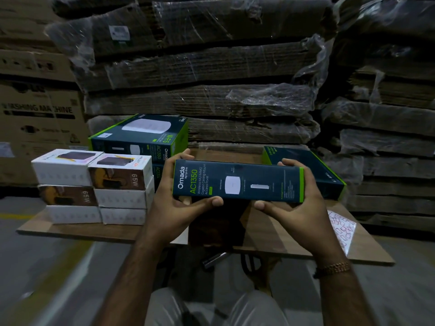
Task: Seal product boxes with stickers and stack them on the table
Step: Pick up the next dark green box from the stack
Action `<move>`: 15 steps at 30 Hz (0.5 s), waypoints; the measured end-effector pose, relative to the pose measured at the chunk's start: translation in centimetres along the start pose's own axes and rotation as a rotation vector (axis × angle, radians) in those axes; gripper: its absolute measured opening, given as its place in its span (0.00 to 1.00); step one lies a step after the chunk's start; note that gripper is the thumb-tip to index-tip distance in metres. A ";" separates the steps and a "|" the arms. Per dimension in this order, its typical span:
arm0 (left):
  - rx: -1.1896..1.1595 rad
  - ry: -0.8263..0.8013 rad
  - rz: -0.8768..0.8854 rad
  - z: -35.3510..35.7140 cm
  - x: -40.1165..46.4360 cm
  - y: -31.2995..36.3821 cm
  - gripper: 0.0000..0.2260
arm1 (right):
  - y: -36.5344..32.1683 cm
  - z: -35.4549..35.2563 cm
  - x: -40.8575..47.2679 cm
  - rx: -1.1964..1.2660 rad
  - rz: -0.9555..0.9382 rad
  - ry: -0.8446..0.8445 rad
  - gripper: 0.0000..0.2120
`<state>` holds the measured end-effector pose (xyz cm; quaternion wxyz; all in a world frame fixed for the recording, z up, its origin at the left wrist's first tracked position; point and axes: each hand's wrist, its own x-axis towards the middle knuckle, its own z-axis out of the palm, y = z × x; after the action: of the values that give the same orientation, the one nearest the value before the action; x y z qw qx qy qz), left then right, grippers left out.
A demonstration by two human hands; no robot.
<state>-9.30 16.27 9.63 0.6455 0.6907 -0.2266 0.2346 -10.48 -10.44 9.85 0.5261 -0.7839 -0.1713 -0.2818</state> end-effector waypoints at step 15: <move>0.091 -0.019 -0.107 -0.3 0.6 -4.5 0.44 | 3.4 2.2 -0.3 0.096 0.124 -0.025 0.51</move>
<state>-6.08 16.86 6.42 0.6227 0.7328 -0.1844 0.2031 -8.20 -9.74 6.56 0.5774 -0.7703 -0.1422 -0.2303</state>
